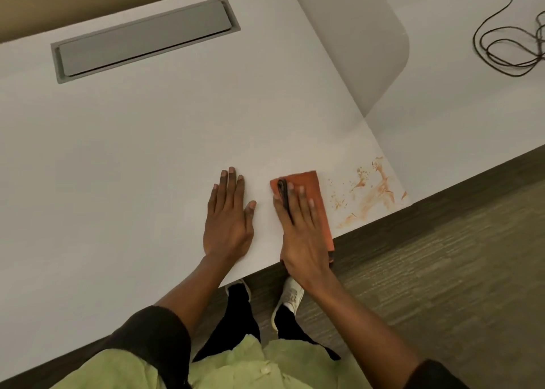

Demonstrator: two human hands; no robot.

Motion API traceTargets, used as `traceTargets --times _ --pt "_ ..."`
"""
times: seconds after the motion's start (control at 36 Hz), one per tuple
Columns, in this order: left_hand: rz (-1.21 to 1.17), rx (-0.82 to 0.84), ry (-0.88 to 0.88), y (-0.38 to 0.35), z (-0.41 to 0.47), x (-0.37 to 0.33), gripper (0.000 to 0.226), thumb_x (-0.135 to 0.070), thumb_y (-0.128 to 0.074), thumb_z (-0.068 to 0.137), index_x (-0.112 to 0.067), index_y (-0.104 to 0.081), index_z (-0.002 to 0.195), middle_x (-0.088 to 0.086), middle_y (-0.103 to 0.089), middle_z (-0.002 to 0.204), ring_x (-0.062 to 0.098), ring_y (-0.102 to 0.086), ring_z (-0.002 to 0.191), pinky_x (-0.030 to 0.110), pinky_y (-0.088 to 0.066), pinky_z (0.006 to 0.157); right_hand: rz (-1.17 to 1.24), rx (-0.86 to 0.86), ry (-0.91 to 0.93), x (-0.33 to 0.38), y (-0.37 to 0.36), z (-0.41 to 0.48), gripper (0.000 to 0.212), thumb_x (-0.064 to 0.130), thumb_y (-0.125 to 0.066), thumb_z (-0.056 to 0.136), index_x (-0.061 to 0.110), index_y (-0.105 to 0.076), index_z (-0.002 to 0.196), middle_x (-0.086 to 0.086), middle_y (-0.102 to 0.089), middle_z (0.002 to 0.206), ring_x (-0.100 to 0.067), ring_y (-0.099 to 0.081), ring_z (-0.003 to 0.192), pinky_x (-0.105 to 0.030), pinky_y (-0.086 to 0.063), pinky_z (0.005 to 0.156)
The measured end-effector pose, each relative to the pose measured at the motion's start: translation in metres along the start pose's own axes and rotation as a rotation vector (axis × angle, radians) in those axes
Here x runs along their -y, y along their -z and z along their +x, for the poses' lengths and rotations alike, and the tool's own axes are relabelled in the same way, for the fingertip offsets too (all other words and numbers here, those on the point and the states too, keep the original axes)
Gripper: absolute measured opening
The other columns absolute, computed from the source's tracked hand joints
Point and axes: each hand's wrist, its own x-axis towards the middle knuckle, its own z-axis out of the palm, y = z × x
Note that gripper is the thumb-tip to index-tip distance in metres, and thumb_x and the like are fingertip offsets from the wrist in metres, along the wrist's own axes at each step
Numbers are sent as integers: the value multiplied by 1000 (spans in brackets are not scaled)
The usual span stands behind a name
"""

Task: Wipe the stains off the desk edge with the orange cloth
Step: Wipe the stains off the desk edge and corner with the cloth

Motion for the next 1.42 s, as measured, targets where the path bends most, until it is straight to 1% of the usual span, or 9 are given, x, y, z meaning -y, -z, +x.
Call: traceTargets --times 0.14,0.28,0.47,0.61,0.72,0.86,1.11,1.31,1.42 --pt "27 7 10 2 -2 -1 68 -47 -21 118 -18 -8 178 -1 8 187 12 13 172 37 2 140 -67 -78 -134 -31 19 51 102 4 -54 94 23 14 168 -14 9 177 -34 9 165 -54 -7 135" --pt "38 7 7 4 -1 -5 67 -45 -24 118 -17 -10 178 -1 7 187 12 13 172 37 2 140 -25 -136 -334 -49 36 79 83 1 -45 100 14 -3 169 -19 5 177 -36 5 165 -53 -7 134" --pt "30 1 22 2 0 -6 68 -46 -21 117 -17 -10 178 -2 7 187 11 12 172 40 -1 141 59 -58 -207 16 2 18 94 -2 -58 88 10 -10 169 -23 8 175 -43 11 163 -57 -7 134" --pt "39 -17 19 -1 -2 -7 68 -44 -24 117 -16 -14 178 -2 4 187 11 11 172 40 -2 141 13 -40 -207 0 10 50 96 4 -59 95 8 3 168 -25 15 174 -43 14 162 -58 -4 133" --pt "48 -9 17 3 0 -8 68 -44 -25 117 -16 -13 178 -3 5 187 11 12 172 40 -2 141 -14 -115 -415 -33 35 97 82 6 -47 103 3 3 167 -31 10 173 -47 9 162 -59 -4 133" --pt "53 -18 18 3 1 -9 68 -43 -25 117 -14 -16 177 -2 2 187 11 10 172 39 -1 140 27 -169 -674 -47 44 98 82 6 -56 103 1 -5 167 -34 4 172 -46 3 163 -56 -5 133" --pt "55 -32 27 -3 -2 -8 68 -45 -24 117 -18 -11 178 -5 5 187 10 12 172 41 -3 141 -47 -68 -514 -14 32 119 66 12 -42 109 -8 -12 164 -41 -3 169 -54 -3 160 -60 -11 132" --pt "66 -39 11 -2 1 -8 67 -43 -24 117 -15 -14 177 -2 0 187 12 9 173 41 -4 141 -55 -126 -767 -78 61 144 57 8 -32 113 -8 -11 164 -41 -5 169 -53 -6 160 -61 -7 132" --pt "73 -41 15 -1 1 -8 68 -43 -24 117 -15 -14 177 -2 0 187 12 8 173 39 -2 140 -59 -74 -764 -58 48 113 67 10 -45 108 -8 -12 163 -42 -5 168 -55 -7 159 -63 -11 131"
